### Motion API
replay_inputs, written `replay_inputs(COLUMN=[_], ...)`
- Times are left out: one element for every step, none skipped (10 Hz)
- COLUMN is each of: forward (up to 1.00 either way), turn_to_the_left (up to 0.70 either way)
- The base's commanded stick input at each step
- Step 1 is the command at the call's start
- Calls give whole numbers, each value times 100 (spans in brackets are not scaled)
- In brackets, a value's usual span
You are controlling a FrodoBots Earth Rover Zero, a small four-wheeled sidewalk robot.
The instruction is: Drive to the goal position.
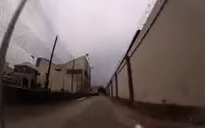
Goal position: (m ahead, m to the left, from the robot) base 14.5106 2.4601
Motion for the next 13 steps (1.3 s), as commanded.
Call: replay_inputs(forward=[84,84,84,84,84,84,84,84,84,84,84,84,84], turn_to_the_left=[3,3,3,3,3,3,3,3,3,3,3,3,3])
